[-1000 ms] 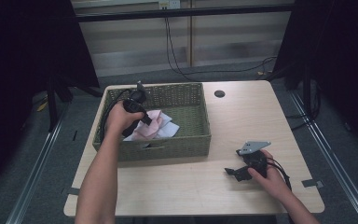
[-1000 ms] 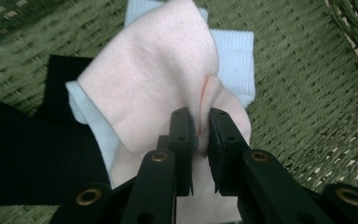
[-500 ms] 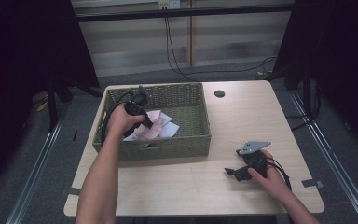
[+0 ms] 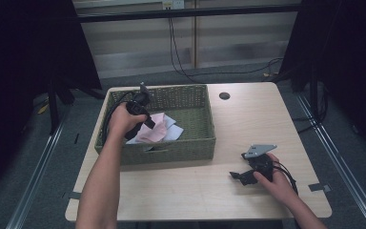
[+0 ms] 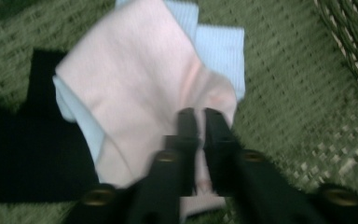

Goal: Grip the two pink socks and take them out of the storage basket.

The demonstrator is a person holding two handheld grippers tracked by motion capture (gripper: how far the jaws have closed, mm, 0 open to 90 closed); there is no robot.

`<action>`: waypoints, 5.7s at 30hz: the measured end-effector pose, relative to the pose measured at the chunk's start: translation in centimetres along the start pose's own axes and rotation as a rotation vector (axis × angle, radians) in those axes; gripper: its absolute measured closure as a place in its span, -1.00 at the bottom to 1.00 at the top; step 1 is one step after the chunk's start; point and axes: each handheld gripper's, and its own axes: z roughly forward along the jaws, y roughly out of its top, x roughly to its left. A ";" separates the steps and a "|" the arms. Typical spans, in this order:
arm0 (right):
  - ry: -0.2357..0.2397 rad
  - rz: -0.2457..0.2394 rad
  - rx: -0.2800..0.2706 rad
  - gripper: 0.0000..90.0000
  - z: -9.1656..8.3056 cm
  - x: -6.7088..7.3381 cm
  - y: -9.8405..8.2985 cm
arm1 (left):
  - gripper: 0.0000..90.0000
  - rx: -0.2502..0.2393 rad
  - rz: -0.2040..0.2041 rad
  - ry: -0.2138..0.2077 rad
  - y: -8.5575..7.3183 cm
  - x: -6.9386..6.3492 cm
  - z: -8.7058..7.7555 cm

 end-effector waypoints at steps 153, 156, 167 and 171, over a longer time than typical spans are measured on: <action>0.000 -0.001 0.000 -0.76 0.0 0.0 0.0 | -0.11 -0.084 0.085 0.059 0.0 -0.4 2.0; 0.000 0.000 0.000 -0.76 0.0 0.0 0.0 | -0.10 -0.061 0.086 0.057 0.2 -0.3 2.9; 0.000 -0.003 -0.001 -0.76 0.0 0.0 0.0 | 0.37 -0.013 0.055 0.107 0.2 0.3 4.4; 0.000 -0.003 -0.001 -0.76 0.0 0.0 0.0 | 0.74 0.006 0.011 0.116 0.1 0.3 4.2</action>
